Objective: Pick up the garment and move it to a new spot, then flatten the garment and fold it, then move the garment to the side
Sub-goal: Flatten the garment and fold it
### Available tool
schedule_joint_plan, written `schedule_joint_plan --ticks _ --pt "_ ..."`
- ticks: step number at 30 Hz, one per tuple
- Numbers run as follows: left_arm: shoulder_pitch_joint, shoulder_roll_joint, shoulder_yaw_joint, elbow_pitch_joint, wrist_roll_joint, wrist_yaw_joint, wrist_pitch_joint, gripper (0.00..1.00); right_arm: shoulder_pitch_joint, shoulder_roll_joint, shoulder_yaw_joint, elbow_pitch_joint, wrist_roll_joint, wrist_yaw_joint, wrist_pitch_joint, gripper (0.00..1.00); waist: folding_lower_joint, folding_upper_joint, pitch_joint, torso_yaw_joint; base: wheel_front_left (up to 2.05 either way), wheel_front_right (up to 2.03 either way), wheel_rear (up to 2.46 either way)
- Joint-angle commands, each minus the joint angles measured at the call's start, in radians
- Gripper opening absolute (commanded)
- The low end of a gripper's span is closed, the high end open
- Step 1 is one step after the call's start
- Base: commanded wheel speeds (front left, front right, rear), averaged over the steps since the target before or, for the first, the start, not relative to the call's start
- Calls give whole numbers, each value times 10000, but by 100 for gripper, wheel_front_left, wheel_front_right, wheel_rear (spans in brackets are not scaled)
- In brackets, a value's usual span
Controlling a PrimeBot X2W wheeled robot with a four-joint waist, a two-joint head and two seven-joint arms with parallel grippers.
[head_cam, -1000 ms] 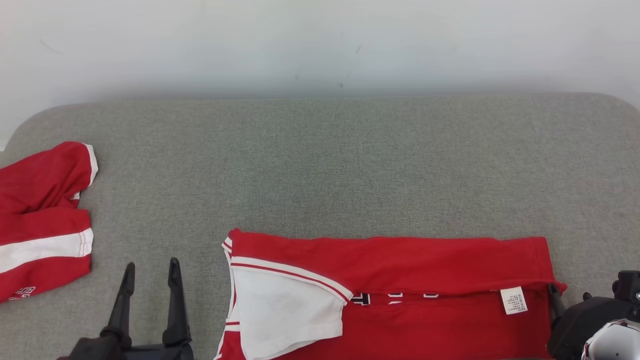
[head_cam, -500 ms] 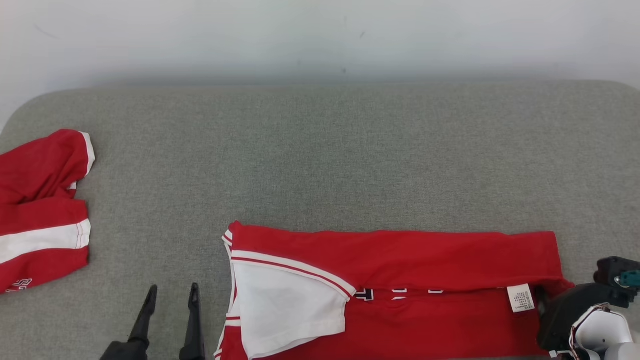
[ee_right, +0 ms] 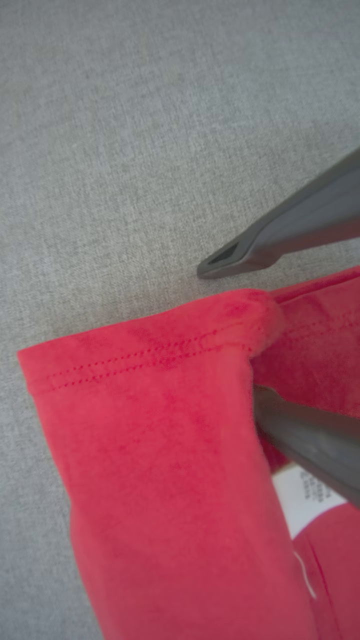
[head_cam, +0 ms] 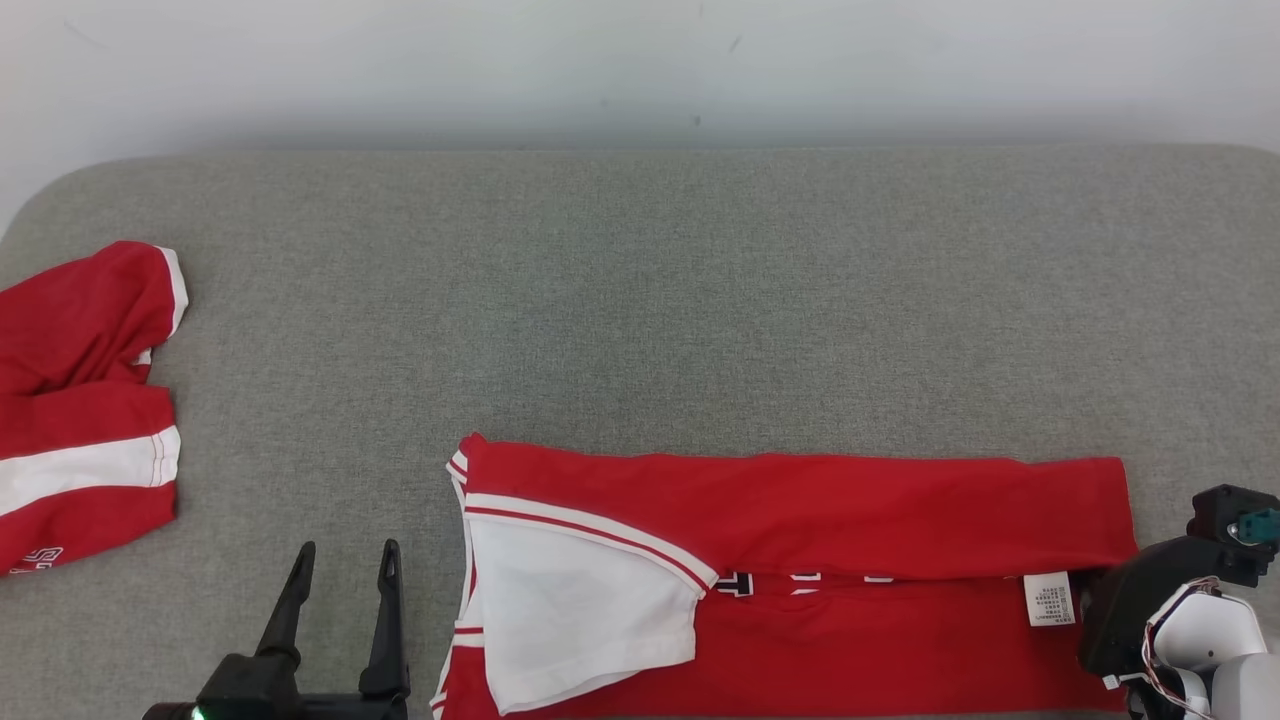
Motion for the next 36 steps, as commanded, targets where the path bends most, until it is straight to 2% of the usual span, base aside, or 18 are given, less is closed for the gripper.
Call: schedule_joint_plan --ticks 1,8,17,22,26,36 --pt "-80 16 -5 29 16 -41 -29 100 141 40 51 164 52 -25 111 100 0 0 -12 12 0 0 0" --pt "73 1 83 121 -80 -56 -29 100 595 -67 -3 -787 365 -25 221 100 0 0 -87 -68 0 0 0" --pt "163 -25 97 130 -117 -52 -29 100 1505 44 -279 -3605 1287 -25 1116 100 0 0 -204 -304 0 0 0" --pt "92 -37 53 126 -94 -73 -29 100 1695 117 -471 -4692 1513 -25 1529 100 0 0 -185 -295 0 0 0" --pt "5 -44 36 160 -100 -96 -29 100 1414 169 -390 -4424 1454 -25 1596 100 0 0 -103 -215 0 0 0" --pt "-203 -38 -48 236 -105 -151 -29 100 539 205 -304 -1971 942 -25 1348 100 0 0 215 104 0 0 0"
